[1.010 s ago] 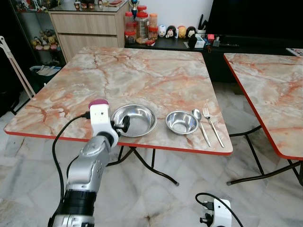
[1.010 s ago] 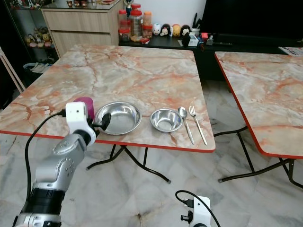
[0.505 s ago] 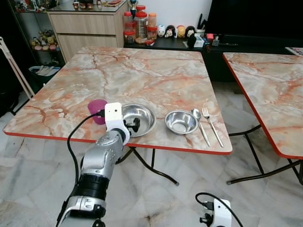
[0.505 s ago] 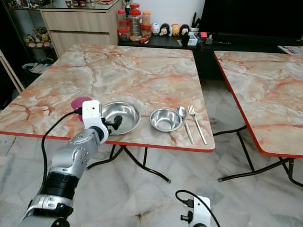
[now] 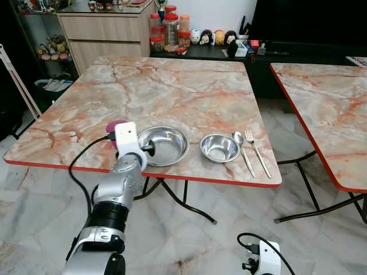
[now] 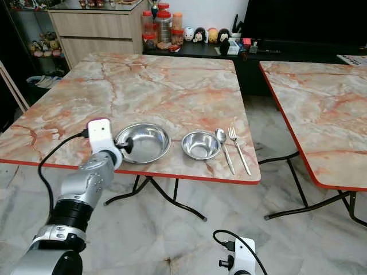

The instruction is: Setting the table

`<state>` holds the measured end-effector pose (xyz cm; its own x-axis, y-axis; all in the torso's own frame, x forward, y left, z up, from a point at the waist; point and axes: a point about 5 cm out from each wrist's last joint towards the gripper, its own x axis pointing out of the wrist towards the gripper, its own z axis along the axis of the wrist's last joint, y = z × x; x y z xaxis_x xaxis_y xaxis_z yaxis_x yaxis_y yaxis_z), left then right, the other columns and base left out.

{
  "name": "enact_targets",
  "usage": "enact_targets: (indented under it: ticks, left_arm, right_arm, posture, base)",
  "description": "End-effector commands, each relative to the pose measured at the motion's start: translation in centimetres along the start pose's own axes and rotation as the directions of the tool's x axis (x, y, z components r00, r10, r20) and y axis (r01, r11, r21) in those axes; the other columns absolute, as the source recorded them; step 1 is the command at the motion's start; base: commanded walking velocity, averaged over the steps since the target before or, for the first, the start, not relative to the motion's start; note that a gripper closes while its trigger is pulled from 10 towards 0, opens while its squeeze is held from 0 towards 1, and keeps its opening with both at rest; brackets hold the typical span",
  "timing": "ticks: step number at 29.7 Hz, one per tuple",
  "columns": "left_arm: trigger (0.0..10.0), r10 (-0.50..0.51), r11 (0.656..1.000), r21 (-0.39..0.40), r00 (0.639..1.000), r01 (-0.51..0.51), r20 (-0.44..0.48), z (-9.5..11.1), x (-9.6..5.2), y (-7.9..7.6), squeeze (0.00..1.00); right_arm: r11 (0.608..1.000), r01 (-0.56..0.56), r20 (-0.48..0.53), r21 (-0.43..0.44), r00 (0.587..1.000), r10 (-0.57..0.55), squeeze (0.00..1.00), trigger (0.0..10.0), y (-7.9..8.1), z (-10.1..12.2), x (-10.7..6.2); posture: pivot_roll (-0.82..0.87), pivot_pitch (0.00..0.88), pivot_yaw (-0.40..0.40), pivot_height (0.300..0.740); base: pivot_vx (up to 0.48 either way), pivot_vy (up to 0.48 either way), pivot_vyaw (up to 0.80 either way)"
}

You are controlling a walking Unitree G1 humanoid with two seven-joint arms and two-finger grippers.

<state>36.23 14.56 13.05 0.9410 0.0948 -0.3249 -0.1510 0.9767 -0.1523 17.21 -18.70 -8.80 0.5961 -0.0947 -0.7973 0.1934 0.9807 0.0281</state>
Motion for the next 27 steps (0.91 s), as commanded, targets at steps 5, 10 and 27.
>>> enact_targets:
  ticks: [5, 10, 27]
  left_arm:
    - [10.0, 0.026, 1.0, -0.004, 1.0, -0.026, 0.0, -0.1, 0.4, 0.0, 0.0]
    - [10.0, 0.014, 0.999, -0.034, 1.0, -0.014, -0.012, -0.3, 0.7, -0.4, 0.0]
    - [10.0, -0.001, 0.998, -0.068, 0.999, -0.002, -0.05, -0.8, 1.3, -1.1, 0.0]
  right_arm:
    - [1.0, 0.001, -0.006, 0.003, 1.0, -0.001, 0.0, 10.0, 0.0, 0.0, 0.0]
    - [1.0, 0.003, -0.005, 0.004, 1.0, -0.002, 0.0, 10.0, 0.0, 0.0, 0.0]
    - [1.0, 0.011, -0.003, 0.006, 1.0, -0.011, 0.0, 10.0, -0.4, 0.1, 0.0]
  posture:
    - [0.05, 0.0, -0.022, 0.74]
    - [0.05, 0.0, -0.023, 0.74]
    - [0.03, 0.0, -0.023, 0.74]
  base:
    - [0.0, 0.0, 0.0]
    - [0.0, 0.0, 0.0]
    - [0.0, 0.0, 0.0]
